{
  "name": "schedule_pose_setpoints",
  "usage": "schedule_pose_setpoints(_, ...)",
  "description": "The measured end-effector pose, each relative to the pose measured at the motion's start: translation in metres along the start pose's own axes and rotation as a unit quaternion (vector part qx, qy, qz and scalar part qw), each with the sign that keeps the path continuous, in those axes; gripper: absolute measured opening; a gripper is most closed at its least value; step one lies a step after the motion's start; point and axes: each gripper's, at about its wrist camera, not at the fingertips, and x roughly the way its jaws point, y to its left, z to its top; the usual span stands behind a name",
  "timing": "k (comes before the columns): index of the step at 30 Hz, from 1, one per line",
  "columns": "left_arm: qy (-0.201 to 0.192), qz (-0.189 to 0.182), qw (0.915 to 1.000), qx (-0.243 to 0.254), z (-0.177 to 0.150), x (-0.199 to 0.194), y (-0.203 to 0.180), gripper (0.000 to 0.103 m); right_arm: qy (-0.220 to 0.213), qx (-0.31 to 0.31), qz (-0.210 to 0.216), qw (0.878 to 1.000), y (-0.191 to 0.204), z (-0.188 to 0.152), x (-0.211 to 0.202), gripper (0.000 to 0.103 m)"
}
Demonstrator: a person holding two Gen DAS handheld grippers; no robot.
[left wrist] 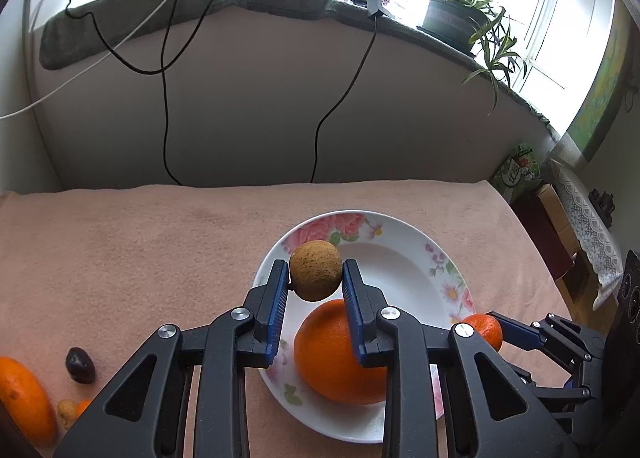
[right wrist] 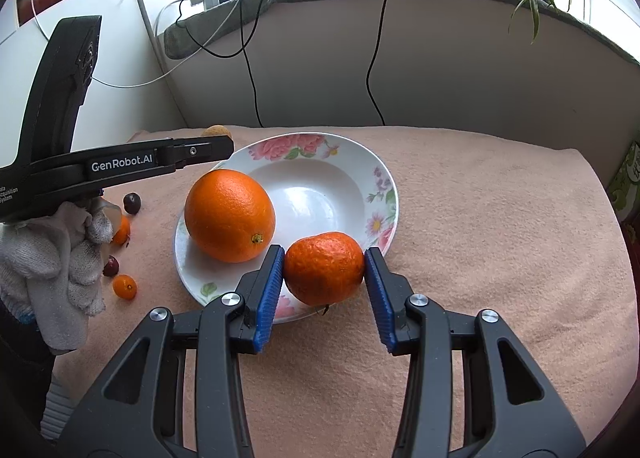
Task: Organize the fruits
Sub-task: 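Carry both fruits over the plate and open both grippers to drop them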
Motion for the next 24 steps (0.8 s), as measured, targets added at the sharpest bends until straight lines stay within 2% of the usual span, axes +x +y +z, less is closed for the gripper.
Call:
schedule_pose_setpoints(6, 0.002, -0.005, 1.0, 0.001, 0.002, 0.001, -0.002, 0.027, 0.002, -0.004, 0.001, 1.0, 0.003, 0.001, 0.004, 0.043)
schedule_pose_setpoints(8, 0.0, -0.006, 1.0, 0.001, 0.003, 0.0, -0.002, 0.044, 0.002, -0.006, 0.001, 1.0, 0.005, 0.001, 0.005, 0.043)
schedule_pose_setpoints(11, -0.003, -0.007, 1.0, -0.004, 0.004, -0.002, -0.002, 0.054, 0.002, -0.008, -0.002, 1.0, 0.007, 0.001, 0.005, 0.044)
schedule_pose_setpoints(12, -0.001, -0.009, 0.9999, -0.006, 0.005, -0.002, -0.001, 0.057, 0.001, -0.007, -0.004, 1.0, 0.007, 0.001, 0.005, 0.048)
schedule_pose_setpoints(14, -0.001, -0.01, 0.9999, -0.008, 0.005, -0.003, 0.0, 0.059, -0.008, -0.006, -0.008, 1.0, 0.006, 0.002, 0.001, 0.072)
schedule_pose_setpoints(18, -0.001, -0.01, 0.9999, -0.008, 0.006, -0.003, -0.001, 0.064, -0.022, -0.006, -0.009, 1.0, 0.007, 0.002, -0.006, 0.077)
schedule_pose_setpoints(20, 0.001, -0.011, 0.9999, -0.007, 0.005, -0.004, -0.002, 0.067, -0.026, -0.005, -0.008, 1.0, 0.007, 0.003, -0.009, 0.085)
schedule_pose_setpoints(22, 0.0, -0.01, 0.9999, -0.003, 0.004, -0.006, -0.005, 0.074, -0.03, -0.006, -0.007, 0.999, 0.008, 0.003, -0.011, 0.085)
schedule_pose_setpoints(24, -0.005, -0.006, 1.0, 0.003, 0.004, -0.009, -0.008, 0.074, -0.029, -0.006, -0.007, 1.0, 0.01, 0.003, -0.011, 0.088)
